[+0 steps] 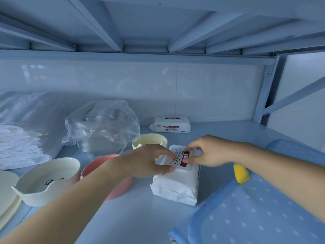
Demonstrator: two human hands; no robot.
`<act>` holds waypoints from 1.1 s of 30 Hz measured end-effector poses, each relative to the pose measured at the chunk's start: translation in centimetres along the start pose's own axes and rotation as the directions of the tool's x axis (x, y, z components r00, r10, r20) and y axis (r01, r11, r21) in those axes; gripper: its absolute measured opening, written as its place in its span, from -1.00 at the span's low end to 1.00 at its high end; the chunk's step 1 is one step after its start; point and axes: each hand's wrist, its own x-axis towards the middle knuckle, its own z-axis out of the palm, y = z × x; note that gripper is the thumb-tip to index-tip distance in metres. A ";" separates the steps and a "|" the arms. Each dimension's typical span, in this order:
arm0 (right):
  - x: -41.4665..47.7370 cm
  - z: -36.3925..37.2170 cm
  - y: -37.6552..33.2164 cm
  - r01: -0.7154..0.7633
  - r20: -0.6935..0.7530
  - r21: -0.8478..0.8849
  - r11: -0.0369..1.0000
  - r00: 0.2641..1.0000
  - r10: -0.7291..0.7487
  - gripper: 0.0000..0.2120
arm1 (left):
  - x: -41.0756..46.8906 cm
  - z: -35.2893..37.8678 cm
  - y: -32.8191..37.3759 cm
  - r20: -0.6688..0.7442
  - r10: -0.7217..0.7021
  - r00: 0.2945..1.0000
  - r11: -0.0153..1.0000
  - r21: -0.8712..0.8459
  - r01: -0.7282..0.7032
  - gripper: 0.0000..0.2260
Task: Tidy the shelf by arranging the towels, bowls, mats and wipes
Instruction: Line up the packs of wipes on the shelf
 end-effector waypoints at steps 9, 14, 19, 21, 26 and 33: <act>-0.5 1.0 -0.2 -0.004 0.047 0.304 0.953 0.999 -0.011 -0.72 | 1.1 0.6 1.2 -0.058 -0.043 0.997 0.999 0.006 0.043 -0.69; -0.1 -0.3 0.7 -0.038 0.115 0.271 0.962 0.993 0.007 -0.63 | 2.2 2.2 2.1 -0.204 -0.082 0.976 0.996 -0.049 0.074 -0.69; 1.0 -0.2 1.6 -0.093 0.107 0.317 0.944 0.992 0.062 -0.60 | 3.4 3.6 3.0 -0.311 -0.130 0.941 0.992 -0.038 0.124 -0.61; 1.1 0.0 1.7 -0.091 0.090 0.338 0.937 0.994 0.064 -0.62 | 3.6 3.7 2.8 -0.317 -0.125 0.940 0.992 -0.019 0.126 -0.58; 1.6 0.4 2.3 -0.076 0.039 0.339 0.938 0.997 0.067 -0.66 | 3.6 3.0 1.2 -0.332 -0.139 0.933 0.990 -0.046 0.131 -0.63; 4.7 -0.1 2.0 -0.069 -0.058 0.316 0.946 0.994 0.091 -0.62 | 4.1 -0.3 -2.1 -0.417 -0.153 0.896 0.976 0.075 0.202 -0.83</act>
